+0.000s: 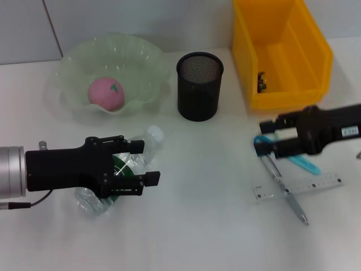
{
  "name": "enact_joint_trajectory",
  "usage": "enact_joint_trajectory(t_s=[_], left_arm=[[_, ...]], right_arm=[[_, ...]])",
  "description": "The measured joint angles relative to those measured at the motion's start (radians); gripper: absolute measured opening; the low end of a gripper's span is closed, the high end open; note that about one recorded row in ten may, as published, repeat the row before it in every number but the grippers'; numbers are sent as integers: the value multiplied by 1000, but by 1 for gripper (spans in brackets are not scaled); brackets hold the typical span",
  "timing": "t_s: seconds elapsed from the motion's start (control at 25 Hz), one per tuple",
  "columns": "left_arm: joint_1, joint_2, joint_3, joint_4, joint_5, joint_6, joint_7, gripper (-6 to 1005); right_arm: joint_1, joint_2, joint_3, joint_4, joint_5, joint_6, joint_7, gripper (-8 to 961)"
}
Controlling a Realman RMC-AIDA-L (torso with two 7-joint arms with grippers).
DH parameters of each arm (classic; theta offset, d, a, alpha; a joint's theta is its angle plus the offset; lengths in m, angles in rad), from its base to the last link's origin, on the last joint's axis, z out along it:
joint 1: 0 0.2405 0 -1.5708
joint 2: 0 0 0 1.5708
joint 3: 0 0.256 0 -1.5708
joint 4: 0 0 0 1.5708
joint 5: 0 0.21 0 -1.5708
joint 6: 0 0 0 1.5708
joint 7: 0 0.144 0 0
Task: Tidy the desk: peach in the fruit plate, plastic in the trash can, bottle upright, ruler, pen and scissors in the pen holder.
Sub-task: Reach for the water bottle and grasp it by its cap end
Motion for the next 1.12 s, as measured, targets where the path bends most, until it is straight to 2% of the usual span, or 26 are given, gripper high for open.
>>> enact_joint_trajectory(t_s=[0.16, 0.4, 0.68, 0.92, 1.12], left_arm=[[-5, 1, 0, 0, 3, 2, -11, 720], [-11, 1, 0, 1, 11, 2, -29, 717], [-16, -1, 3, 34, 11, 1, -81, 714], [-70, -6, 38, 169, 81, -40, -338, 711], [-149, -7, 115, 298, 228, -95, -590, 709]], right_arm=[[-10, 8, 0, 26, -27, -2, -73, 694], [-39, 35, 7, 30, -25, -3, -163, 692], [-42, 36, 9, 44, -27, 7, -171, 689], [-45, 29, 8, 44, -28, 9, -172, 689], [-48, 26, 8, 42, -35, 10, -173, 689]])
